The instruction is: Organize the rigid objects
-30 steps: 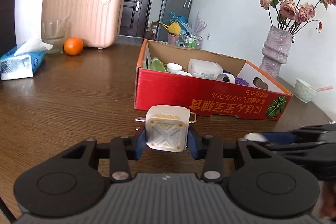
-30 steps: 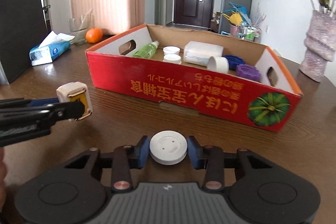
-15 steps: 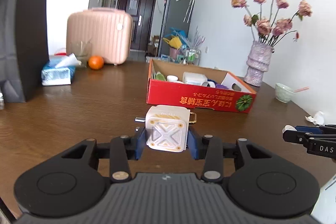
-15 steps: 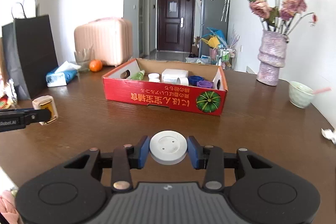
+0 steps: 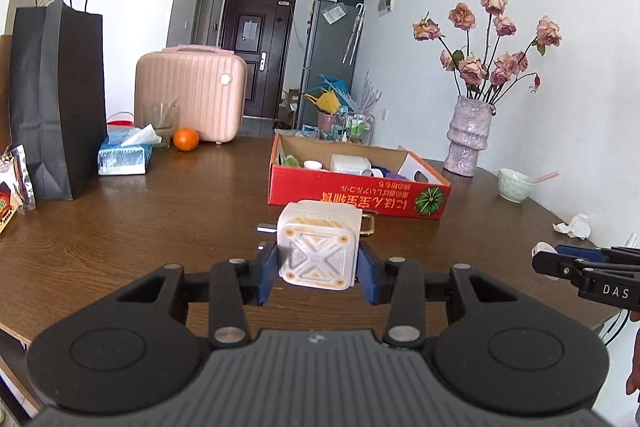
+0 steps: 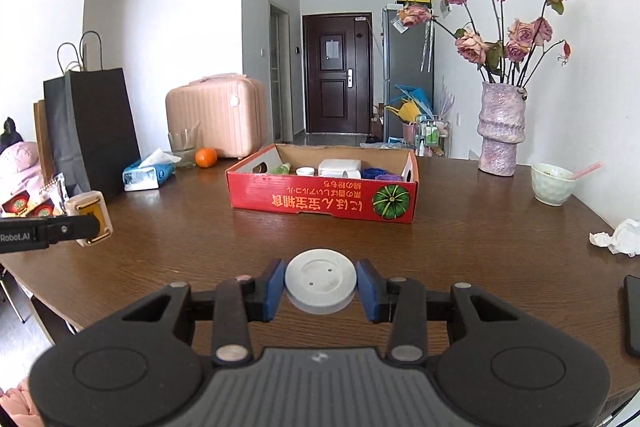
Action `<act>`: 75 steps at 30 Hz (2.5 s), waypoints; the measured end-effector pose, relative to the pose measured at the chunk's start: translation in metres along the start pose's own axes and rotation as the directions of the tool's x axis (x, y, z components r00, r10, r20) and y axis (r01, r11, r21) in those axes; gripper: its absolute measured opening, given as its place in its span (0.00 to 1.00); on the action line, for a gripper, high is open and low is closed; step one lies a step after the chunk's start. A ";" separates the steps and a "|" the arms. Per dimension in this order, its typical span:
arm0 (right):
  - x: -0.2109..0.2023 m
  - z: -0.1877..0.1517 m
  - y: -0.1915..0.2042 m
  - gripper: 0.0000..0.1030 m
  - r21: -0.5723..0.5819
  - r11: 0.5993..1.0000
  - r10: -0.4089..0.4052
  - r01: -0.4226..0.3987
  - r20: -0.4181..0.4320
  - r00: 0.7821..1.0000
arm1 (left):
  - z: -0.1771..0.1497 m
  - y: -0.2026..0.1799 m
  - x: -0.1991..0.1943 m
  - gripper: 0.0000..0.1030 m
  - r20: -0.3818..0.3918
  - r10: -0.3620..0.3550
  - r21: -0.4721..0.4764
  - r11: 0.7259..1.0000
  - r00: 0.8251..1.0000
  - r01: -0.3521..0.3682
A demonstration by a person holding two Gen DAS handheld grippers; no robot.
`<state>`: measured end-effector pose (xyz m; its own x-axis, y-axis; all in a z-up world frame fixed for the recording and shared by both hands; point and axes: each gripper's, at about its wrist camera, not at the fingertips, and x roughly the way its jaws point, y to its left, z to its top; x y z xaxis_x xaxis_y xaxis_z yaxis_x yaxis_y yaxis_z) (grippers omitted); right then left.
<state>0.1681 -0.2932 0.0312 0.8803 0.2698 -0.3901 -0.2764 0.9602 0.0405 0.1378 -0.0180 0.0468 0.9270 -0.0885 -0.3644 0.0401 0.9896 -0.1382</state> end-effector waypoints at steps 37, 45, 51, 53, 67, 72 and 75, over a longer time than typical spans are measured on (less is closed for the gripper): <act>0.374 0.110 -0.101 0.55 -0.015 0.998 -0.067 0.065 -0.133 0.989 | 0.100 -0.022 0.420 0.55 -0.241 -0.019 0.163 0.985 0.970 0.060; 0.375 0.096 -0.096 0.74 -0.051 0.996 -0.073 0.070 -0.074 0.995 | 0.096 -0.018 0.421 0.62 -0.224 -0.008 0.135 0.990 0.974 0.039; 0.374 0.092 -0.089 0.78 -0.084 0.993 -0.087 0.083 -0.045 0.995 | 0.098 -0.011 0.421 0.64 -0.228 0.030 0.121 0.993 0.973 -0.002; 0.372 0.090 -0.090 0.79 -0.082 0.993 -0.087 0.084 -0.027 0.996 | 0.101 -0.009 0.419 0.64 -0.215 0.039 0.124 0.992 0.976 -0.012; 0.287 0.115 -0.072 0.81 0.022 0.996 -0.086 0.086 0.008 0.996 | 0.139 0.014 0.287 0.72 -0.049 0.089 0.118 0.990 0.995 -0.082; 0.210 0.126 -0.056 0.88 0.014 0.995 -0.101 0.100 0.106 0.989 | 0.120 0.026 0.219 0.83 0.006 0.067 0.138 0.988 0.998 -0.067; 0.172 0.122 -0.047 0.90 0.011 0.994 -0.109 0.108 0.128 0.986 | 0.103 0.028 0.179 0.89 0.060 0.070 0.171 0.982 0.996 -0.079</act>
<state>0.3793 -0.2829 0.0750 0.9471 0.1709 -0.2717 -0.1754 0.9845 0.0078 0.3430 0.0053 0.0722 0.9482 -0.0125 -0.3176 0.0300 0.9983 0.0504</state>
